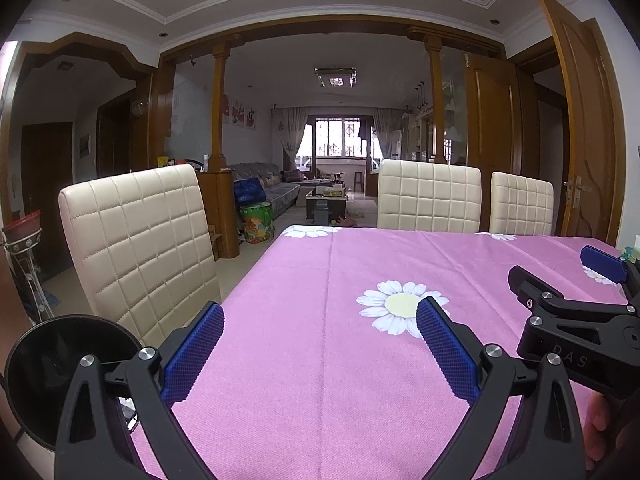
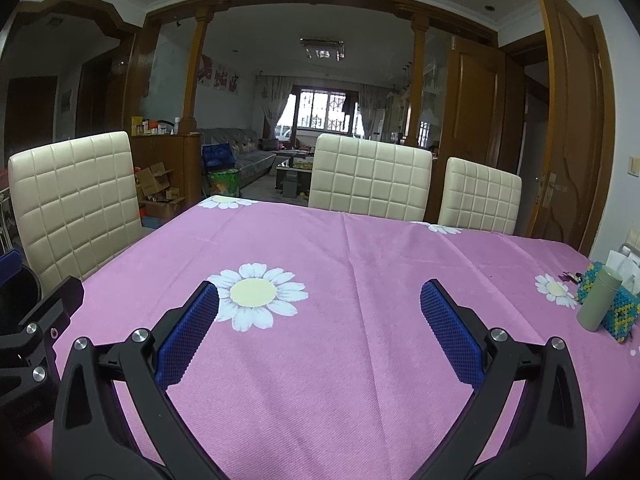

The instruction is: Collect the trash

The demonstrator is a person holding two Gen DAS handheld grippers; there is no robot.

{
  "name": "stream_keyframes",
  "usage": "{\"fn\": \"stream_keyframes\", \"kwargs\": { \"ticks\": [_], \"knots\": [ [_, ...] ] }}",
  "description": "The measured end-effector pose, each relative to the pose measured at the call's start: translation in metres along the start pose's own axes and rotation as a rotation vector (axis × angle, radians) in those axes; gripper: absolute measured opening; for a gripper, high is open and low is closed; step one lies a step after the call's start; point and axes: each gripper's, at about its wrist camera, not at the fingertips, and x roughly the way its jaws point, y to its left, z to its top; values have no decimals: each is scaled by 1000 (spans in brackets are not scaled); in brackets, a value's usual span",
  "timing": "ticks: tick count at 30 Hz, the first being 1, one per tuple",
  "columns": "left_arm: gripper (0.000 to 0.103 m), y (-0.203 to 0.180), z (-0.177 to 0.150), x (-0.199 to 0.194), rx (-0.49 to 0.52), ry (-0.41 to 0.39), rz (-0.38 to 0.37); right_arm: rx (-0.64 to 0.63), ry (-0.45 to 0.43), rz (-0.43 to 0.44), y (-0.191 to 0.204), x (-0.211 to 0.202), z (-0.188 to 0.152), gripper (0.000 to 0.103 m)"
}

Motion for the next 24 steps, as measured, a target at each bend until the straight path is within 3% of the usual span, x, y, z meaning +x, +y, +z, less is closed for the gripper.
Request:
{"fn": "stream_keyframes", "kwargs": {
  "ticks": [14,24],
  "knots": [
    [94,7,0,3,-17,27,-17,0,9,4,-1,1,0,99],
    [94,1,-2,-6,11,-27,12,1,13,6,0,1,0,99]
  ]
}}
